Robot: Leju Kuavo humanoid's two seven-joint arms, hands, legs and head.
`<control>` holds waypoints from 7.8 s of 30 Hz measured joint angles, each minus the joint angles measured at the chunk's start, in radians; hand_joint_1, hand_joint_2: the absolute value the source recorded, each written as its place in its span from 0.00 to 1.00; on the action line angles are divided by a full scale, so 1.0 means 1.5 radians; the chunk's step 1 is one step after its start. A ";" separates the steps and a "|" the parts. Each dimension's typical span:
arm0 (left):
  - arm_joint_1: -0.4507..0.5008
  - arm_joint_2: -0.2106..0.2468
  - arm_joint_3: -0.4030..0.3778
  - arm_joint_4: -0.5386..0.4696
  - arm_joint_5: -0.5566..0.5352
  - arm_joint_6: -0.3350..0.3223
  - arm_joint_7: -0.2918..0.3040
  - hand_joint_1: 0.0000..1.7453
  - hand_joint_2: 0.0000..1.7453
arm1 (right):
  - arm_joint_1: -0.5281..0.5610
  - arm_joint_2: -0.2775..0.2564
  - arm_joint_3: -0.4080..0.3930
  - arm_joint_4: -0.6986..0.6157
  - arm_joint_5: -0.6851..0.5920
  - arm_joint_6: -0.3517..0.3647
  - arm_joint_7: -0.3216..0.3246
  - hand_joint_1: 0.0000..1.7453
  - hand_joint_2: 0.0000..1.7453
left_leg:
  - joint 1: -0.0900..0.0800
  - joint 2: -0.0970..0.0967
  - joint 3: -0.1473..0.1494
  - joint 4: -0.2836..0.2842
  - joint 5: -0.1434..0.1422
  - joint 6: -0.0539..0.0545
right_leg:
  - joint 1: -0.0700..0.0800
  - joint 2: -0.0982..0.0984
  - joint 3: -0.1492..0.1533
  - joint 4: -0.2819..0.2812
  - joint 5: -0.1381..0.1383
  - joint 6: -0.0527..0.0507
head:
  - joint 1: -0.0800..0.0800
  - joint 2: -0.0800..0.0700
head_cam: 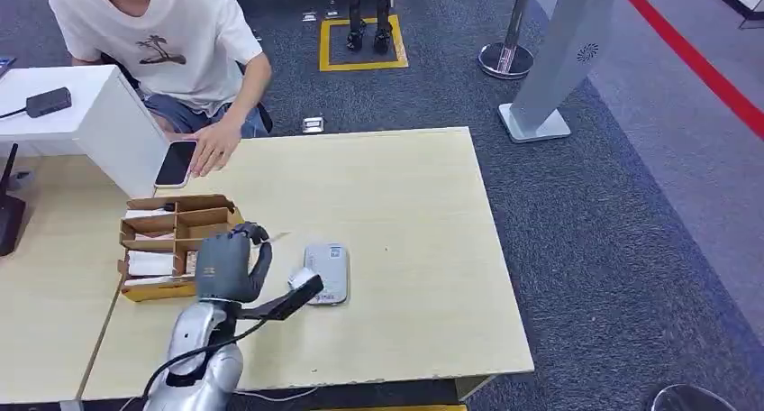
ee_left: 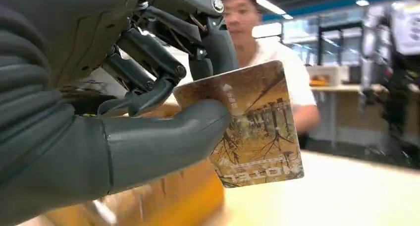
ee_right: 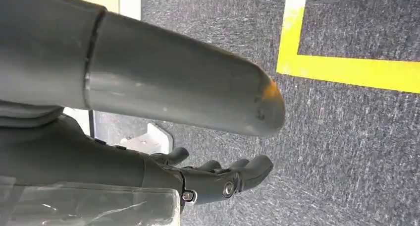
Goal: Pass the card to the sensor for recognition and then transmit it.
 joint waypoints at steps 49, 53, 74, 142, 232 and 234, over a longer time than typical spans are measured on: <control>-0.092 0.022 0.276 -0.073 -0.071 -0.031 -0.009 0.00 0.00 | 0.001 0.001 0.000 0.000 0.011 0.014 0.017 0.00 0.00 | 0.000 0.000 0.000 0.000 0.000 0.000 | 0.000 0.001 0.000 0.000 0.000 0.000 | 0.000 0.000; -0.090 0.018 0.269 -0.073 -0.085 -0.067 -0.008 0.00 1.00 | 0.000 0.001 0.000 0.000 0.009 0.014 0.017 0.00 0.00 | 0.000 0.000 0.000 0.000 0.000 0.000 | 0.000 0.001 0.000 0.000 0.000 0.000 | 0.000 0.000; -0.039 0.063 0.111 -0.079 -0.069 -0.149 0.000 0.00 1.00 | 0.001 0.001 -0.008 0.000 -0.006 0.014 0.016 0.00 0.00 | 0.000 0.000 0.000 0.000 0.000 0.000 | 0.000 0.001 0.000 0.000 0.000 0.000 | 0.000 0.000; 0.154 0.234 -0.012 -0.198 -0.008 -0.241 0.092 0.00 1.00 | 0.001 0.001 -0.025 0.000 -0.024 0.008 0.019 0.00 0.00 | 0.000 0.000 0.000 0.000 0.000 0.000 | 0.000 0.000 0.000 0.000 0.000 0.000 | 0.000 0.000; 0.036 0.151 0.056 -0.103 -0.017 -0.228 0.051 0.00 1.00 | -0.001 0.001 -0.017 0.001 0.003 -0.001 0.011 0.00 0.00 | 0.000 0.000 0.000 0.000 0.000 0.000 | 0.000 0.000 0.000 0.000 0.000 0.000 | 0.000 0.000; 0.034 0.151 0.055 -0.103 -0.023 -0.227 0.051 0.00 1.00 | -0.001 0.001 -0.017 0.001 0.003 -0.001 0.011 0.00 0.00 | 0.000 0.000 0.000 0.000 0.000 0.000 | 0.000 0.000 0.000 0.000 0.000 0.000 | 0.000 0.000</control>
